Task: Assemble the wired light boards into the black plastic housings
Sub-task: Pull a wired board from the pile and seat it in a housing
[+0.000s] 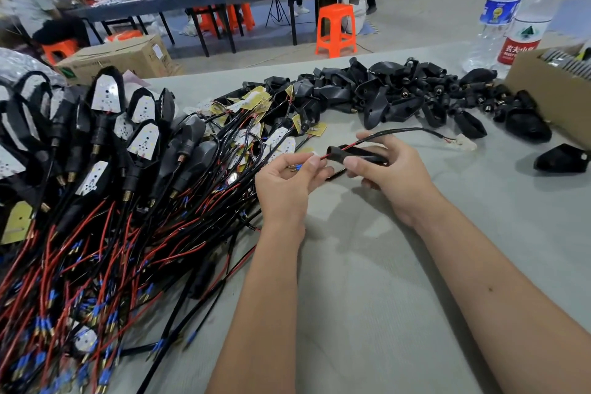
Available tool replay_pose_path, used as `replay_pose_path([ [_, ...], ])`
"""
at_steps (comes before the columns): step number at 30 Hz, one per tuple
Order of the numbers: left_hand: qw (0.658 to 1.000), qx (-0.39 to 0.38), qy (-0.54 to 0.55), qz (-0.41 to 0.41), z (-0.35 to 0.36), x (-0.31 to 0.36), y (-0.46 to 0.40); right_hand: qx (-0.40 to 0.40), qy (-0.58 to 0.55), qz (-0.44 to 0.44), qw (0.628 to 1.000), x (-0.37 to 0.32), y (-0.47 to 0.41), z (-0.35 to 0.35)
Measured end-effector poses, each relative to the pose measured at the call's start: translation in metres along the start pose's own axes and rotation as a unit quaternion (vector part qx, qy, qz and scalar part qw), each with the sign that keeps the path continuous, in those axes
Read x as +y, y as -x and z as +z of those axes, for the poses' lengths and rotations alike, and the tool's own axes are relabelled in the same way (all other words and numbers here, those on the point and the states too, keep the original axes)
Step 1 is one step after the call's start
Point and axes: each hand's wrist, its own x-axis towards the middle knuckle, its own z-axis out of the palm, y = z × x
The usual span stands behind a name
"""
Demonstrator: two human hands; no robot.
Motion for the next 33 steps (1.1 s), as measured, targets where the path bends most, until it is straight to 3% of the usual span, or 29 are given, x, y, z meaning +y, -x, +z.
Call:
replay_pose_path([
  [6, 0.999, 0.024, -0.006, 0.021, -0.013, 0.014, -0.005, 0.038, -0.228, 0.048, 0.972, -0.001, -0.007, -0.010],
  [11, 0.998, -0.005, -0.052, 0.022, -0.022, 0.020, -0.006, 0.056, -0.311, 0.062, 0.947, 0.000, -0.007, -0.008],
  [18, 0.993, 0.090, -0.021, 0.072, -0.041, 0.035, -0.016, 0.144, -0.495, 0.061, 0.855, -0.007, -0.010, -0.015],
  [24, 0.966, 0.181, -0.064, 0.174, -0.046, 0.038, -0.020, 0.161, -0.475, 0.069, 0.862, -0.005, -0.012, -0.018],
  [30, 0.936, 0.285, -0.079, 0.192, -0.064, 0.052, -0.022, 0.119, -0.313, 0.015, 0.942, -0.001, -0.014, -0.024],
  [32, 0.909, 0.317, -0.178, 0.203, -0.066, 0.052, -0.018, 0.103, -0.255, 0.005, 0.961, -0.001, -0.011, -0.021],
  [33, 0.874, 0.339, -0.272, 0.218, -0.064, 0.051, -0.014, 0.092, -0.227, -0.001, 0.969, -0.001, -0.010, -0.020],
])
